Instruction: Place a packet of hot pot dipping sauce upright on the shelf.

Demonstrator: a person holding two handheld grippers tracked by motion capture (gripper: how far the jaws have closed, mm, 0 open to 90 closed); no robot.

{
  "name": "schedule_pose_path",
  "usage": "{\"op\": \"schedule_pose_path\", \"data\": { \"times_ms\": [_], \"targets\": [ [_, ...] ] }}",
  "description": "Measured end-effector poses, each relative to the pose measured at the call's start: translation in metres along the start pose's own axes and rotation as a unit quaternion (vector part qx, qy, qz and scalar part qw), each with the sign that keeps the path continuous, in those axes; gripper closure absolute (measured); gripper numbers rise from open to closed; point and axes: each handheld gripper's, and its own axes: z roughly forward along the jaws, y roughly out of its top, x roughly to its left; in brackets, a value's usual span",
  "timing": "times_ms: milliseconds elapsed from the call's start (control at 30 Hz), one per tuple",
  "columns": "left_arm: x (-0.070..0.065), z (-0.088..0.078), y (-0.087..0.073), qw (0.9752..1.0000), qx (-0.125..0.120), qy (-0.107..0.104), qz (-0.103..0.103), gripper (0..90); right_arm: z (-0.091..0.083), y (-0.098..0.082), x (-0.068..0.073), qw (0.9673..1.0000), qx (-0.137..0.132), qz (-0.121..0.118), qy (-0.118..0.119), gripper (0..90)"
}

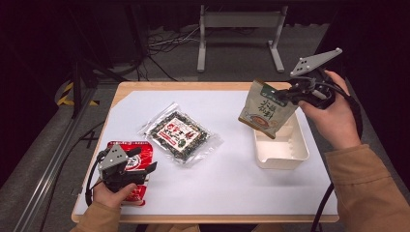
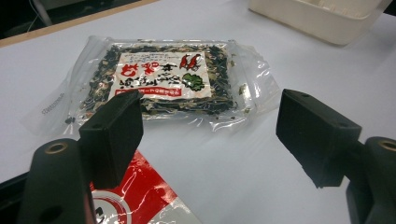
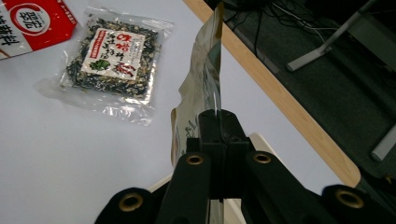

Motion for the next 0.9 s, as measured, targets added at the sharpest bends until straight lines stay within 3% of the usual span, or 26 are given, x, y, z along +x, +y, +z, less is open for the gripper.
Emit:
{"op": "schedule_pose_path", "data": {
  "times_ms": [367,633,900],
  "targets": [
    [0.001,-0.001,-0.001,1.0000,-0.001,0.001,-0.003,23.5,0.000,-0.008,-0.022,0.9993,-0.003,-0.010,-0.035,90.0],
    [0.001,-0.001,-0.001,1.0000,0.000,0.004,0.000,23.5,0.002,-0.013,-0.036,0.9977,-0.006,-0.032,-0.060,90.0],
    [0.001,-0.009,-0.006,0.9999,0.002,0.013,-0.006,23.5,0.008,-0.018,-0.053,0.9967,-0.008,-0.040,-0.071,90.0]
  ]
}}
